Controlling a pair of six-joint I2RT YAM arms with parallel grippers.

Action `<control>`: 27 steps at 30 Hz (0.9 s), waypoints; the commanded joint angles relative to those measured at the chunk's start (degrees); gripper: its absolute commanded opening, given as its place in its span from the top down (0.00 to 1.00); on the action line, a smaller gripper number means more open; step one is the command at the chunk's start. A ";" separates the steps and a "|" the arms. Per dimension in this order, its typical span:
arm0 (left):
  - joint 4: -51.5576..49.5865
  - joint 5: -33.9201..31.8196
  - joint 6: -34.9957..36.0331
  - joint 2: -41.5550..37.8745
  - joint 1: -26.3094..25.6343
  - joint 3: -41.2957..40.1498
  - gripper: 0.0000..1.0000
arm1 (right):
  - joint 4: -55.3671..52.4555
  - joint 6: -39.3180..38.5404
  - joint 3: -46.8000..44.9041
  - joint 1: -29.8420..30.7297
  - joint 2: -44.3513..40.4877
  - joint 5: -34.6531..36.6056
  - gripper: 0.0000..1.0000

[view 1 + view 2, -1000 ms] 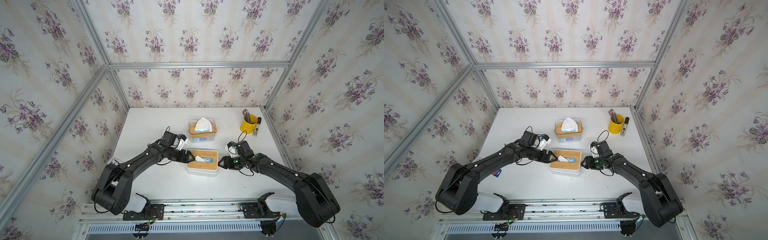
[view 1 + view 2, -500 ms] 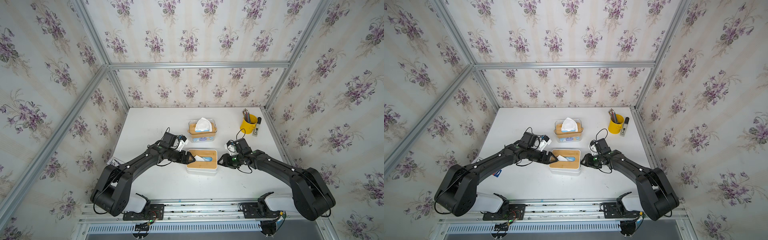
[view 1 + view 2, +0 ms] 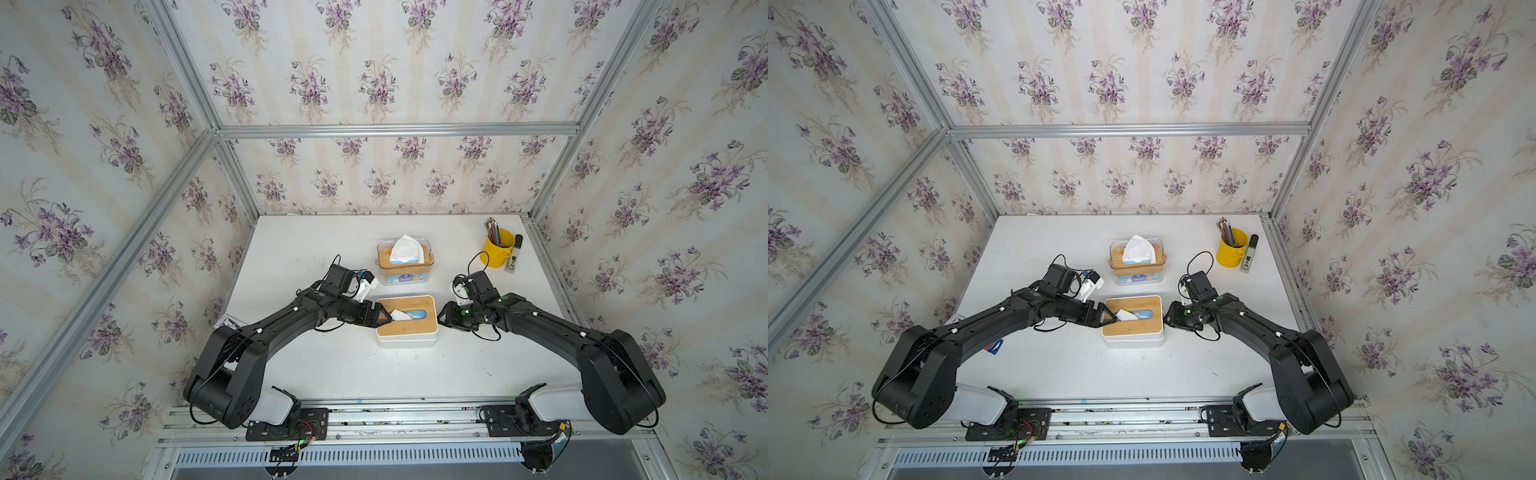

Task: Put the tissue paper into the tissue box
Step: Close the box lid on the tissue box.

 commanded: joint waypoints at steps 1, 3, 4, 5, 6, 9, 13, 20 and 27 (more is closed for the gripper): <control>1.44 0.45 0.08 0.50 -0.03 0.09 0.14 | -5.18 -1.53 0.14 0.54 1.52 7.11 0.63; 1.57 0.41 0.02 0.82 0.04 0.29 0.15 | -6.05 -2.10 0.76 1.18 2.01 8.44 0.63; 1.72 0.45 -0.19 0.97 -0.02 0.28 0.16 | -6.32 -2.32 1.07 1.40 2.19 8.86 0.63; 1.74 0.50 -0.18 1.23 0.00 0.41 0.16 | -6.51 -2.37 1.27 1.75 2.39 9.27 0.63; 1.81 0.60 -0.35 1.36 -0.09 0.49 0.16 | -6.79 -2.43 1.52 2.07 2.58 9.82 0.63; 2.07 0.60 -0.55 1.75 -0.10 0.67 0.17 | -8.37 -2.69 2.63 3.14 3.35 12.47 0.64; 2.08 0.64 -0.55 2.32 -0.30 0.74 0.17 | -9.59 -2.63 3.16 5.88 3.88 15.85 0.64; 1.63 0.35 -0.61 2.37 -0.46 1.05 0.17 | -11.56 -2.01 4.81 8.50 5.04 20.86 0.66; 1.11 0.06 -0.35 2.79 -0.53 1.57 0.17 | -12.72 -1.70 5.78 10.01 5.50 23.68 0.68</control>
